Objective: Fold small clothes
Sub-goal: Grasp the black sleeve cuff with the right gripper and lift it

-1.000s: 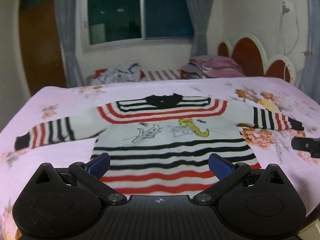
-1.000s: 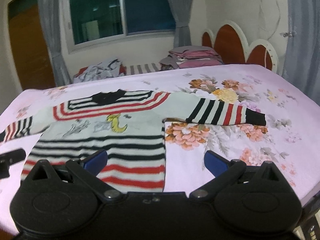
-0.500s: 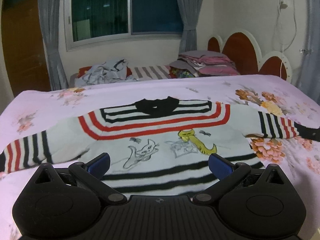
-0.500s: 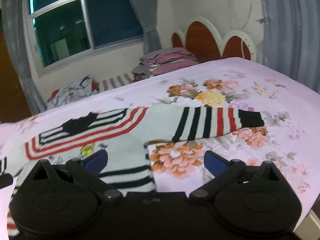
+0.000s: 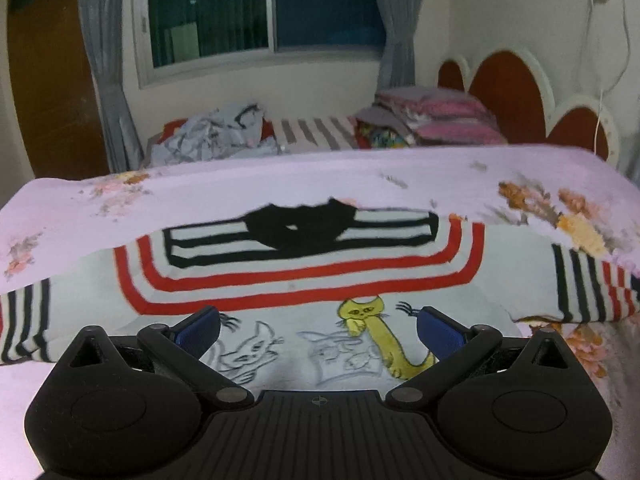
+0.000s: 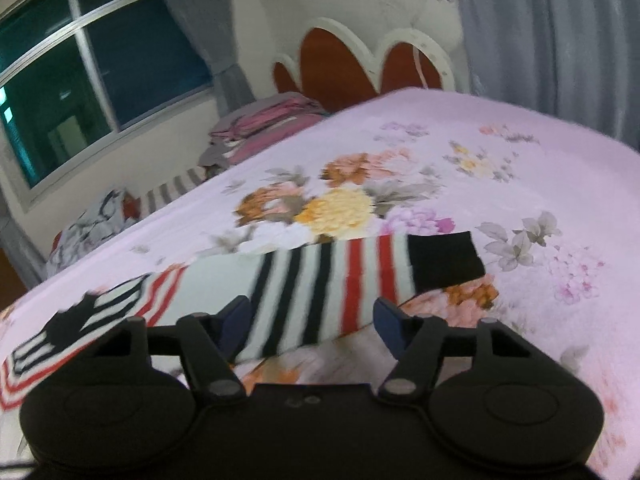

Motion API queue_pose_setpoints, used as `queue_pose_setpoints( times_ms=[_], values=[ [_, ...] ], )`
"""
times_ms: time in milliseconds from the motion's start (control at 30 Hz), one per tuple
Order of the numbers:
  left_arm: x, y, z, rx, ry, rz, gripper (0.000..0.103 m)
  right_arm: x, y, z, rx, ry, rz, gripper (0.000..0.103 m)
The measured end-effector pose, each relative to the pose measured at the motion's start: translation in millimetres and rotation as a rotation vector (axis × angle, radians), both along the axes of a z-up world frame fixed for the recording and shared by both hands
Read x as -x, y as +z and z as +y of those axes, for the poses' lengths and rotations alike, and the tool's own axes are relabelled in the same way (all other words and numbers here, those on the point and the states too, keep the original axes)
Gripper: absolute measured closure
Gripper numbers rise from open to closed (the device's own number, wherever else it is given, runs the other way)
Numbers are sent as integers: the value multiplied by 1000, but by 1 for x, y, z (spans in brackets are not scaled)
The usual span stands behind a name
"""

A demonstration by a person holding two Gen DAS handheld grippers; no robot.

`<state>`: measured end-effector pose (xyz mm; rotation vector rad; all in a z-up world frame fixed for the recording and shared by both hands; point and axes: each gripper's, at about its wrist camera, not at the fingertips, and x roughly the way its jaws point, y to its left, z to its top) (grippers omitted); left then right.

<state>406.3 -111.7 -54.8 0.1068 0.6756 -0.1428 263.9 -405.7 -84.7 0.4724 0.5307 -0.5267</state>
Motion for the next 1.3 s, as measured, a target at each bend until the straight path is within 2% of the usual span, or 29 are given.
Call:
queue_pose_setpoints(
  times_ms=[100,333,433,500,600,633,733,833,900,967,1100,1200,1300],
  values=[
    [-13,-6,-19,-19,1,27,0,-8,-20,-37,-72,-54,0,48],
    [-28,-10,-49,-60,3,45,0,-11,-67,-90,-266,-159,6,48],
    [-34,-12,-53,-73,11,59,0,-9,-76,-97,-297,-166,-30,49],
    [-38,-14,-51,-52,21,84,0,-7,-80,-102,-323,-175,-76,49],
    [-45,-16,-41,-21,54,111,0,-3,-87,-111,-343,-204,-118,63],
    [-48,-16,-36,-7,63,118,0,-2,-88,-114,-341,-211,-118,71],
    [-50,-15,-20,12,86,121,0,-4,-89,-118,-312,-209,-99,86],
    [-53,-15,0,7,102,124,0,-10,-86,-118,-255,-184,-60,92],
    [-53,-16,15,4,105,133,0,-19,-77,-112,-172,-146,-13,96],
    [-54,-18,32,-10,95,140,0,-30,-58,-96,-62,-82,-3,96],
    [-60,-27,60,-40,103,131,0,-56,-17,-44,73,87,-37,96],
    [-69,-33,82,-47,119,133,0,-81,-1,5,100,230,-51,96],
    [-74,-38,106,-15,136,141,0,-107,2,54,108,360,-42,96]
  ],
)
